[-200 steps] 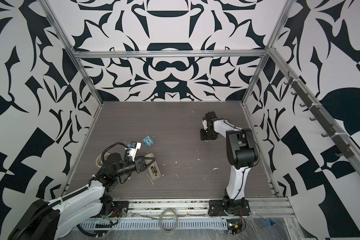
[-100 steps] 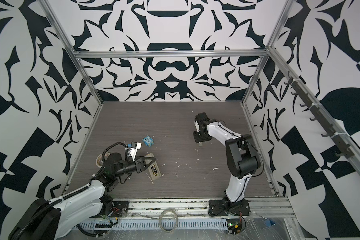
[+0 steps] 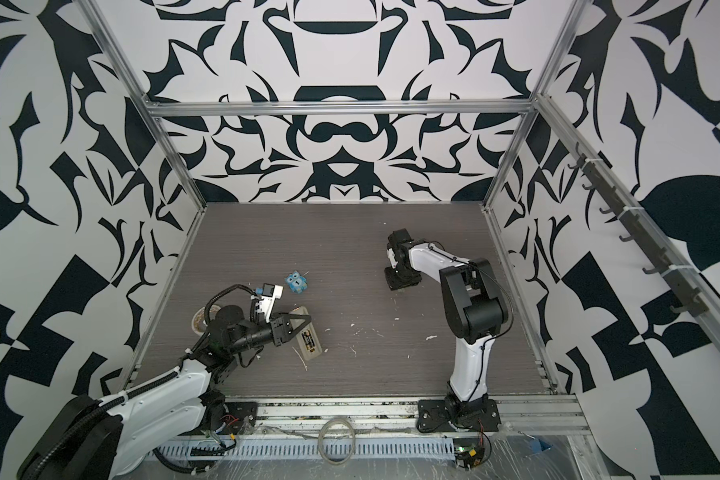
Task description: Load the batteries into the remote control
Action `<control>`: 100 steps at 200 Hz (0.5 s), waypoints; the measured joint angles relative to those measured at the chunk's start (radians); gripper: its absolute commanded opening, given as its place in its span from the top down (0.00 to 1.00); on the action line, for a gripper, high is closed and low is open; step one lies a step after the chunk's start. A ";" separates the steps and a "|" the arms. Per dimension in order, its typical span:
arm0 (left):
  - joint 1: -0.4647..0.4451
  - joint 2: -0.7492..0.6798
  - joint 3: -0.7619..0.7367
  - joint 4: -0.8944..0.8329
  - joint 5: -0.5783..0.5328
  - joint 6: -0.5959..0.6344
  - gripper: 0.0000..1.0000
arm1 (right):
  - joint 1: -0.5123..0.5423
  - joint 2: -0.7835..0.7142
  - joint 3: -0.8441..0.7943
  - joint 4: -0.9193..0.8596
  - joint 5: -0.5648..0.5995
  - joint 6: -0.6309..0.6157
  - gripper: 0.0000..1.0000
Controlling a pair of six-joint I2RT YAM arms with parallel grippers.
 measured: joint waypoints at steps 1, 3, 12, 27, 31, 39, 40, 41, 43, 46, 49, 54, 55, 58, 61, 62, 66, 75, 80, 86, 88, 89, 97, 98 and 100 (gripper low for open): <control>0.000 0.000 0.000 0.000 0.000 0.000 1.00 | 0.000 0.000 0.000 0.000 0.000 0.000 0.53; 0.000 0.000 0.000 0.000 0.000 0.000 1.00 | 0.000 0.000 0.001 0.000 0.000 0.000 0.54; 0.000 0.003 0.000 0.001 0.000 0.002 1.00 | 0.000 0.003 0.005 0.000 0.001 -0.002 0.54; 0.000 0.008 0.000 0.001 0.000 0.002 1.00 | 0.000 0.005 0.008 0.003 0.002 -0.003 0.54; 0.000 0.009 0.000 0.002 0.000 0.002 1.00 | 0.000 0.006 0.008 0.003 0.002 -0.004 0.54; 0.000 0.010 0.000 0.002 -0.001 0.002 1.00 | 0.000 0.006 0.008 0.003 0.002 -0.005 0.54; 0.000 0.010 0.000 0.002 0.000 0.002 1.00 | 0.000 0.006 0.008 0.003 0.002 -0.005 0.54; 0.000 0.010 0.000 0.002 -0.001 0.002 1.00 | 0.000 0.006 0.008 0.003 0.002 -0.006 0.54; 0.000 0.010 0.000 0.002 -0.001 0.002 1.00 | 0.000 0.006 0.008 0.003 0.003 -0.006 0.55; 0.000 0.010 0.000 0.002 -0.001 0.002 1.00 | 0.000 0.007 0.008 0.003 0.004 -0.006 0.55; 0.000 0.010 0.000 0.002 0.000 0.002 1.00 | 0.000 0.007 0.008 0.004 0.005 -0.006 0.55; 0.000 0.010 0.000 0.002 0.000 0.002 1.00 | 0.000 0.008 0.008 0.004 0.005 -0.007 0.55; 0.000 0.010 0.000 0.002 0.000 0.002 1.00 | 0.000 0.008 0.008 0.004 0.005 -0.007 0.55; 0.000 0.010 0.000 0.002 0.000 0.002 1.00 | 0.000 0.008 0.008 0.004 0.005 -0.008 0.56; 0.000 0.010 0.000 0.002 -0.001 0.002 1.00 | 0.000 0.010 0.008 0.004 0.005 -0.009 0.56; 0.000 0.010 0.000 0.002 -0.001 0.002 1.00 | 0.000 0.010 0.008 0.004 0.006 -0.009 0.56; 0.000 0.010 0.000 0.002 0.000 0.002 1.00 | 0.000 0.011 0.008 0.004 0.005 -0.010 0.56; 0.000 0.010 0.000 0.002 -0.001 0.002 1.00 | 0.000 0.011 0.010 0.005 0.006 -0.011 0.56; 0.000 0.010 0.000 0.002 -0.001 0.002 1.00 | 0.000 0.012 0.010 0.005 0.006 -0.011 0.56; 0.000 0.010 0.000 0.002 -0.001 0.002 1.00 | 0.000 0.012 0.010 0.005 0.008 -0.013 0.56; 0.000 0.010 0.000 0.002 0.000 0.002 1.00 | 0.000 0.012 0.010 0.005 0.008 -0.013 0.56; 0.000 0.010 0.000 0.002 -0.001 0.002 1.00 | 0.000 0.012 0.010 0.005 0.008 -0.013 0.56; 0.000 0.010 0.000 0.002 0.000 0.002 1.00 | 0.000 0.012 0.011 0.003 0.013 -0.014 0.56; 0.000 0.010 0.000 0.002 0.000 0.002 1.00 | 0.000 0.012 0.012 0.003 0.013 -0.014 0.56; 0.000 0.010 0.000 0.002 0.000 0.002 1.00 | 0.000 0.012 0.012 0.003 0.014 -0.015 0.57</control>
